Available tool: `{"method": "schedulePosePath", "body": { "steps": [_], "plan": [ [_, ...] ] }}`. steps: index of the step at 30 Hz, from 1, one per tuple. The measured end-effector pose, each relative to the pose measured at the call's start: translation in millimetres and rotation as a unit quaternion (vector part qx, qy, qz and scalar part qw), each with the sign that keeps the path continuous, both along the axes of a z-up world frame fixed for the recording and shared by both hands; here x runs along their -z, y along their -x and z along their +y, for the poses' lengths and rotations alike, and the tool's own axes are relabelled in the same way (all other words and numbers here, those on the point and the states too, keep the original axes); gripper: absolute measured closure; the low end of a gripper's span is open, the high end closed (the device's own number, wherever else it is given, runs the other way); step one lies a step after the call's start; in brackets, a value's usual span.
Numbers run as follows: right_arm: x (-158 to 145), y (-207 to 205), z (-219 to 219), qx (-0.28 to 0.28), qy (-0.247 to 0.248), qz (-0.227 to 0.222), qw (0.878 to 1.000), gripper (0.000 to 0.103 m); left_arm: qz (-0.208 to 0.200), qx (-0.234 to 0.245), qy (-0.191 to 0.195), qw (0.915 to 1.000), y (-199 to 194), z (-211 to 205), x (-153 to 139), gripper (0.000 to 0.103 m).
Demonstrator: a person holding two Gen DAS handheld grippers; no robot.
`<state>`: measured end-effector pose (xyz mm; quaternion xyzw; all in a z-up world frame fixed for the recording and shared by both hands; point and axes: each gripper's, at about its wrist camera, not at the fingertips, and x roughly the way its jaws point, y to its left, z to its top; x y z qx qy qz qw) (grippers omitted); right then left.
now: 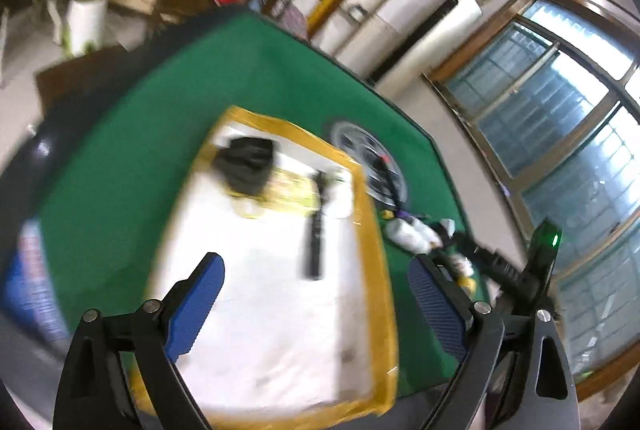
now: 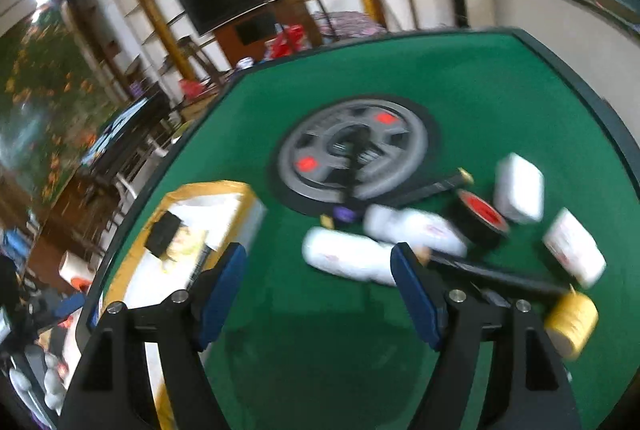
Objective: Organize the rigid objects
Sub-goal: 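Grasp a white pill bottle on the table with the left tool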
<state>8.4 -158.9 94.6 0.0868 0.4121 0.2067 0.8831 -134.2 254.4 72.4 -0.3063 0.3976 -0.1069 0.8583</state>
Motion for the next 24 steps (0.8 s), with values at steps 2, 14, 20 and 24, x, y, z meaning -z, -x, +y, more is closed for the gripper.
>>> {"method": "schedulePosePath", "body": {
  "steps": [2,14,20,24],
  "plan": [
    [5.0,3.0,-21.1,0.011,-0.015,0.009,1.000,0.029,0.030,0.010,0.014,0.9994,-25.2,-13.5,7.7,0.008],
    [-0.5,25.8,-89.8,0.061,-0.058,-0.010,0.996,0.029,0.112,-0.041,0.025,0.9925,-126.7,-39.0,54.0,0.007],
    [7.2,19.3,-123.3,0.101,-0.071,-0.012,0.992,0.029,0.064,0.021,0.005,0.9977,-107.1,-75.2,5.7,0.007],
    [13.5,6.1,-150.0,0.149,-0.073,-0.031,0.986,0.029,0.022,0.084,-0.091,0.9921,-84.8,-130.9,-26.1,0.004]
  ]
}}
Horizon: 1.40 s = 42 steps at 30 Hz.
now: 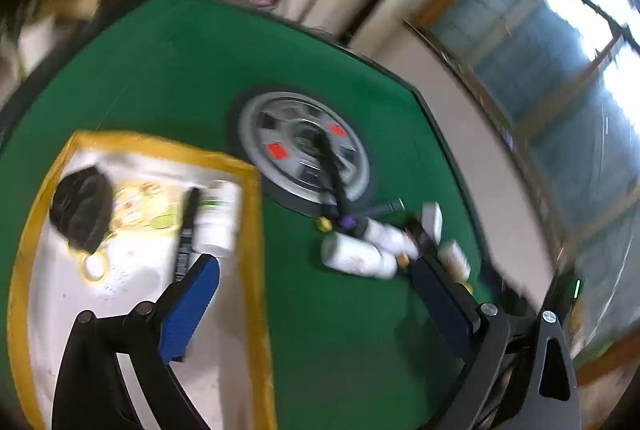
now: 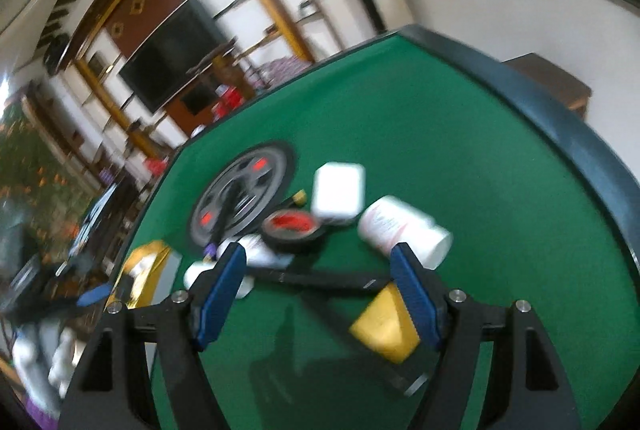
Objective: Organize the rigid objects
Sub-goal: 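Grasp a white pill bottle on the table with the left tool, then carry the white bottle into the tray and open the left tool while the right tool grasps the yellow jar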
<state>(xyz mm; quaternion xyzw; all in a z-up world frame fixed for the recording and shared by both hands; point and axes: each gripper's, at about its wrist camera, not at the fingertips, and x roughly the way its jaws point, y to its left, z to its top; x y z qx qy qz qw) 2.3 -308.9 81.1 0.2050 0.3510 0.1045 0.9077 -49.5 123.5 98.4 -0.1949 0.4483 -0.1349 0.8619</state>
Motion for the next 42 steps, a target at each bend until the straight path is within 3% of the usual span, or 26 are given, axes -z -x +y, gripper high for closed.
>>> {"method": "schedulePosePath", "body": {
  "steps": [4,7,11,16,18,21,24,26,28,30,35,40,42],
  "plan": [
    [13.0,-11.2,-22.4,0.042,-0.008,-0.006,0.999,0.029,-0.008,0.062,-0.077,0.9950,1.7,-55.6,6.7,0.004],
    [20.9,-11.6,-37.2,0.054,-0.041,-0.001,0.998,0.029,0.010,0.078,-0.092,0.9926,-15.7,-82.7,19.0,0.004],
    [22.0,-10.5,-44.0,0.061,-0.040,-0.007,0.997,0.028,0.016,0.085,-0.085,0.9927,-39.8,-105.1,29.2,0.004],
    [27.9,-13.5,-44.7,0.055,-0.044,0.006,0.997,0.028,0.022,0.079,-0.125,0.9888,-75.0,-124.5,55.5,0.004],
    [27.4,-13.8,-46.2,0.057,-0.044,0.004,0.997,0.028,0.046,0.105,-0.109,0.9874,-75.2,-128.3,65.7,0.005],
    [27.5,-13.8,-44.0,0.057,-0.043,0.003,0.997,0.028,0.066,0.173,-0.102,0.9773,-56.3,-139.9,72.1,0.005],
    [27.2,-17.6,-41.6,0.050,-0.039,0.012,0.998,0.028,0.092,0.239,-0.055,0.9651,-30.7,-144.7,66.8,0.006],
    [25.1,-17.2,-40.6,0.048,-0.037,0.013,0.998,0.028,0.081,0.261,-0.042,0.9610,-14.4,-144.1,54.8,0.006],
    [25.1,-18.0,-40.0,0.046,-0.035,0.016,0.998,0.028,0.047,0.252,-0.077,0.9636,-5.2,-143.7,41.9,0.006],
    [27.6,-19.5,-40.7,0.046,-0.035,0.022,0.998,0.028,0.005,0.229,-0.145,0.9626,-0.3,-149.2,34.6,0.006],
    [27.1,-21.4,-39.8,0.051,-0.029,0.027,0.998,0.028,-0.029,0.216,-0.228,0.9489,-3.1,-171.5,46.0,0.006],
    [29.0,-24.1,-35.2,0.048,-0.022,0.035,0.998,0.028,-0.044,0.195,-0.276,0.9402,-13.5,-195.9,63.1,0.006],
    [30.5,-23.9,-33.1,0.045,-0.019,0.038,0.998,0.028,-0.037,0.195,-0.279,0.9395,-14.3,-198.7,69.9,0.023]
  ]
}}
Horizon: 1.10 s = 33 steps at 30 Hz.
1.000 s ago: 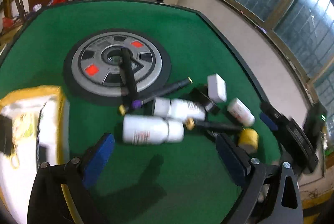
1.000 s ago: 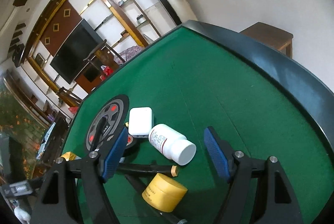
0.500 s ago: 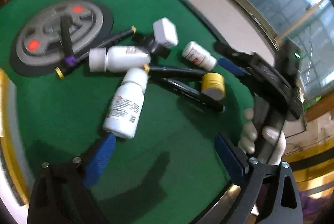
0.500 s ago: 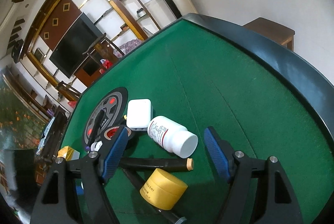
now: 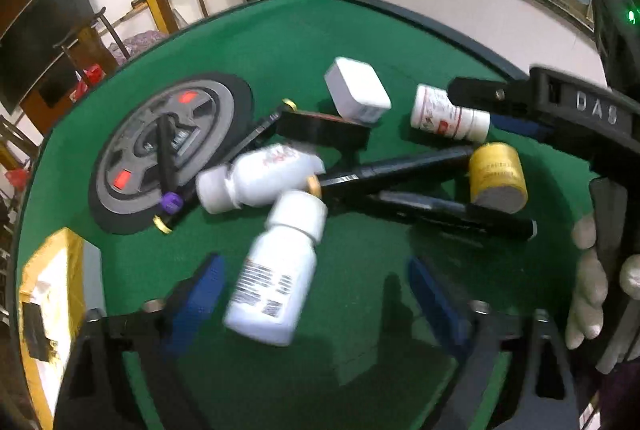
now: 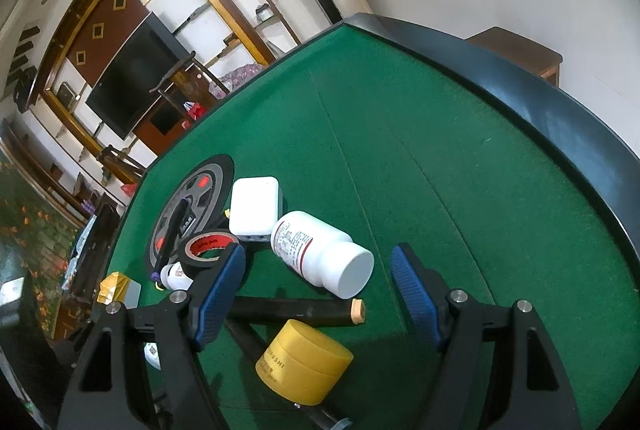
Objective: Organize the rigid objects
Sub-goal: 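Carry the white bottle into the tray and open the left tool while the right tool grasps the yellow jar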
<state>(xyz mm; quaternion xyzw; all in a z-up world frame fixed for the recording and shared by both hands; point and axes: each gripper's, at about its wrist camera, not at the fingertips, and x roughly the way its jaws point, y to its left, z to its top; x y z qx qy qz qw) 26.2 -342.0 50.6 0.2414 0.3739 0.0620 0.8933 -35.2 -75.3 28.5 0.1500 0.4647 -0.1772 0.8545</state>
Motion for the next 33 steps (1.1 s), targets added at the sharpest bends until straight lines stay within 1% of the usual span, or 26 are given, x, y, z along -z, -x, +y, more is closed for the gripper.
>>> {"method": "schedulePosePath", "body": {
  "steps": [1,2,3,4,5,6,8,9,13,16,18,20,23,24,25,27,29,30,31,32,33],
  "plan": [
    [0.6,-0.5,0.7,-0.002,0.001,0.002,1.000,0.028,-0.014,-0.009,-0.017,0.9997,1.8,-0.2,2.3,0.030],
    [2.2,-0.5,0.8,-0.003,0.001,0.003,1.000,0.028,-0.021,-0.010,-0.020,0.9995,2.6,-0.5,3.0,0.053],
    [2.4,-1.4,2.4,-0.004,0.002,0.005,1.000,0.028,-0.017,-0.011,-0.010,0.9997,3.0,4.0,1.5,0.065],
    [2.6,-2.4,3.1,-0.005,0.004,0.006,1.000,0.028,0.011,-0.016,0.032,0.9993,1.1,14.9,-0.1,0.066],
    [1.2,-5.7,4.5,-0.006,0.005,0.007,1.000,0.028,0.025,-0.027,0.057,0.9977,0.4,24.1,-1.6,0.066],
    [1.5,-6.1,5.2,-0.007,0.006,0.007,1.000,0.028,0.025,-0.037,0.071,0.9965,2.0,33.6,-4.3,0.066],
    [1.5,-6.8,6.0,-0.008,0.010,0.008,1.000,0.028,0.015,-0.050,0.085,0.9950,8.5,47.2,-10.5,0.066],
    [1.3,-6.9,6.3,-0.008,0.011,0.007,1.000,0.028,0.015,-0.055,0.103,0.9931,13.8,55.3,-14.7,0.067],
    [2.6,-7.0,5.8,-0.008,0.003,0.006,1.000,0.028,0.008,-0.069,0.178,0.9816,48.1,91.4,-36.2,0.067],
    [4.4,-8.2,1.7,-0.012,-0.015,0.008,1.000,0.028,-0.003,-0.078,0.216,0.9732,73.1,111.9,-49.0,0.067],
    [2.4,-3.3,1.0,-0.022,-0.010,0.005,1.000,0.028,-0.013,-0.084,0.234,0.9686,89.1,129.8,-59.0,0.067],
    [-5.7,6.0,8.2,-0.044,0.026,0.000,0.999,0.028,-0.021,-0.090,0.240,0.9663,102.6,143.3,-65.9,0.067],
    [-12.1,14.7,19.9,-0.086,0.062,0.004,0.994,0.028,-0.031,-0.102,0.255,0.9611,116.2,172.3,-73.4,0.067],
    [-13.6,16.7,24.6,-0.098,0.079,0.002,0.992,0.028,-0.033,-0.108,0.260,0.9589,117.9,181.0,-74.5,0.067],
    [-14.8,18.5,32.0,-0.112,0.112,-0.004,0.987,0.028,-0.036,-0.115,0.268,0.9560,122.0,191.3,-76.4,0.067],
    [-13.5,19.7,42.7,-0.132,0.161,-0.010,0.978,0.028,-0.039,-0.127,0.278,0.9512,127.4,207.5,-78.0,0.067],
    [-9.4,17.4,49.7,-0.144,0.189,-0.009,0.971,0.030,-0.049,-0.144,0.283,0.9471,135.0,224.9,-79.4,0.067],
    [-6.0,16.9,53.1,-0.149,0.201,-0.007,0.968,0.038,-0.054,-0.153,0.281,0.9459,139.0,233.1,-80.6,0.067],
    [-3.2,12.8,55.7,-0.157,0.205,0.003,0.966,0.053,-0.058,-0.160,0.279,0.9450,141.9,239.2,-80.3,0.067],
    [-2.5,11.8,57.7,-0.160,0.207,0.006,0.965,0.060,-0.060,-0.166,0.278,0.9441,144.4,244.9,-80.6,0.067],
    [-2.1,11.6,58.9,-0.161,0.211,0.006,0.964,0.060,-0.063,-0.173,0.278,0.9429,147.0,251.7,-80.6,0.067]
  ]
}}
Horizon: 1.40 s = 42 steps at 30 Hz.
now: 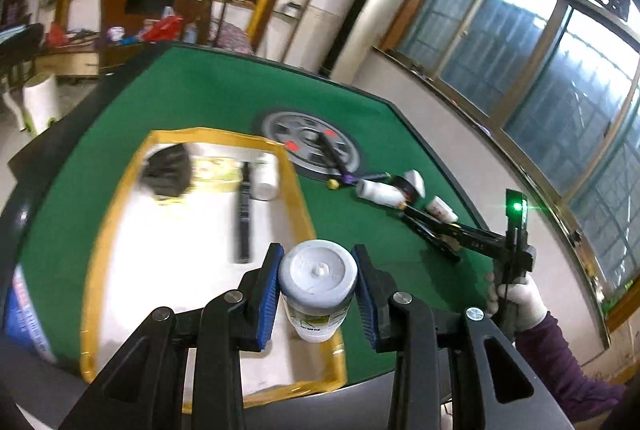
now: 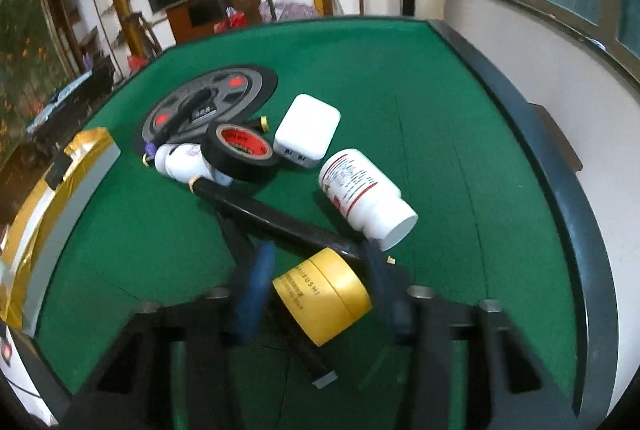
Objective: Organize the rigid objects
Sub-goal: 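Carry the white bottle into the tray and open the left tool while the right tool grasps the yellow jar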
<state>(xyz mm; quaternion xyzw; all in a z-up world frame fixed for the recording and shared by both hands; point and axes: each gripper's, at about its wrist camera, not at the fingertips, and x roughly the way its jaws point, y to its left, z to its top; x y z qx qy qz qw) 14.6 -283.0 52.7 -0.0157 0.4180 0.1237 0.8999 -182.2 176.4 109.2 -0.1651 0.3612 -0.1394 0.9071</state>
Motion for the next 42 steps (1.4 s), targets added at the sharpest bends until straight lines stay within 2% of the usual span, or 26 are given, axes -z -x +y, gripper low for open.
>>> {"method": "schedulePosePath", "body": {
  "steps": [5,8,11,16,20,26,30,31,32,36,40,41,42],
  "plan": [
    [-5.4,6.5,-5.4,0.017,-0.011,-0.004,1.000,0.061,0.010,-0.026,-0.003,0.9996,1.8,28.0,8.1,0.067],
    [-24.9,16.0,-1.6,0.016,-0.029,-0.019,0.999,0.061,0.031,-0.035,-0.003,0.9989,-7.5,42.9,19.2,0.067],
    [-46.9,24.0,17.1,-0.010,-0.040,-0.034,0.999,0.061,0.057,-0.042,-0.007,0.9975,-22.7,52.7,31.4,0.067],
    [-68.3,34.3,74.4,-0.083,-0.062,-0.033,0.994,0.061,0.106,-0.039,-0.019,0.9934,-64.9,62.1,51.1,0.067],
    [-65.9,41.1,126.6,-0.138,-0.082,-0.016,0.987,0.061,0.135,-0.032,-0.021,0.9901,-98.4,62.3,61.3,0.067],
    [-56.5,52.5,198.3,-0.198,-0.073,0.000,0.978,0.061,0.166,-0.021,-0.040,0.9850,-139.4,48.9,77.1,0.067],
    [-51.6,54.9,226.5,-0.217,-0.066,0.011,0.974,0.065,0.178,-0.021,-0.039,0.9830,-157.1,44.4,90.4,0.067],
    [-51.2,55.2,232.2,-0.220,-0.065,0.013,0.973,0.072,0.180,-0.020,-0.034,0.9830,-159.6,45.4,91.9,0.067],
    [-51.1,54.2,234.0,-0.223,-0.065,0.015,0.973,0.075,0.180,-0.019,-0.030,0.9830,-162.5,45.2,93.9,0.067],
    [-50.3,51.6,253.9,-0.234,-0.061,0.023,0.970,0.081,0.177,-0.020,-0.022,0.9837,-168.1,44.5,97.2,0.067],
    [-50.5,44.5,257.3,-0.221,-0.059,0.019,0.973,0.079,0.159,-0.020,-0.021,0.9869,-156.1,47.7,87.1,0.067],
    [-49.9,40.9,252.9,-0.209,-0.061,0.020,0.976,0.077,0.148,-0.019,-0.021,0.9885,-149.0,50.1,80.3,0.063],
    [-48.1,37.6,246.4,-0.200,-0.059,0.021,0.978,0.070,0.138,-0.018,-0.020,0.9900,-141.6,54.6,73.7,0.057]
  ]
}}
